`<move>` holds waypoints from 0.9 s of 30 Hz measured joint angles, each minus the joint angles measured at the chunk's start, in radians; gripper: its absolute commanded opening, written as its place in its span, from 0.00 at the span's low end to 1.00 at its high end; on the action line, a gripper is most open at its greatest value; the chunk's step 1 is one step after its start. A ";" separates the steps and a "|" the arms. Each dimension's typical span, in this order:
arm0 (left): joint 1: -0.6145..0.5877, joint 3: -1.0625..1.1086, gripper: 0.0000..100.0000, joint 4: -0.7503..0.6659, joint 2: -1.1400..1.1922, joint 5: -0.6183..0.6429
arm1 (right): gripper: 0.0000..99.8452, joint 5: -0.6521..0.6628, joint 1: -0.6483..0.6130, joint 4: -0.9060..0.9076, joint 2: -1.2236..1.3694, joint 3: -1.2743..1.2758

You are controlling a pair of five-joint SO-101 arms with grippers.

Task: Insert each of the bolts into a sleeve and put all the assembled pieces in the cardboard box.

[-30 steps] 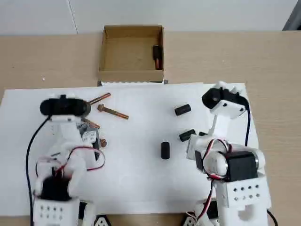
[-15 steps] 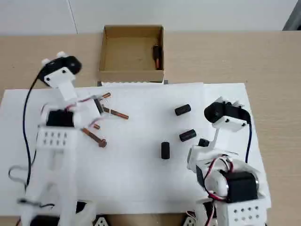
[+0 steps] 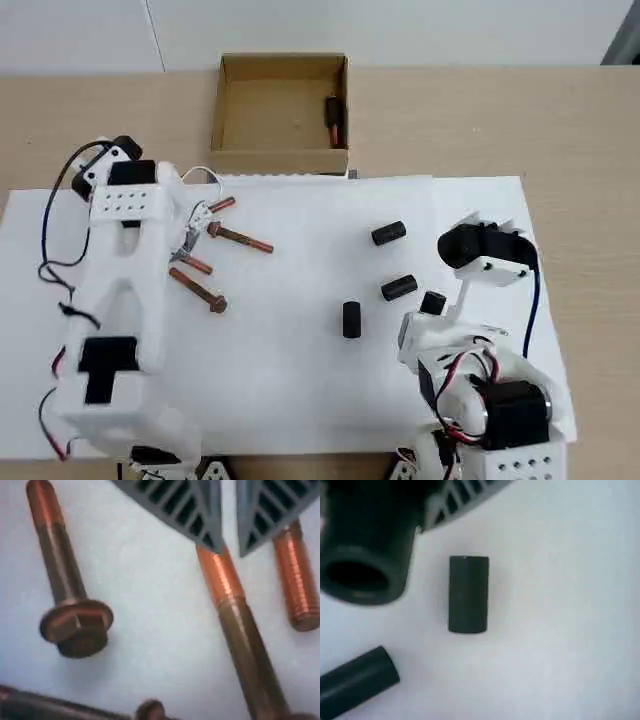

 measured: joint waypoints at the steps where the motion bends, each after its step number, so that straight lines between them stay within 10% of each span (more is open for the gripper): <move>1: -0.002 -0.020 0.05 0.003 0.020 0.005 | 0.00 0.000 0.000 0.000 0.000 0.000; 27: -0.132 -0.089 0.09 -0.035 0.193 0.029 | 0.00 0.000 0.000 -0.035 0.000 0.006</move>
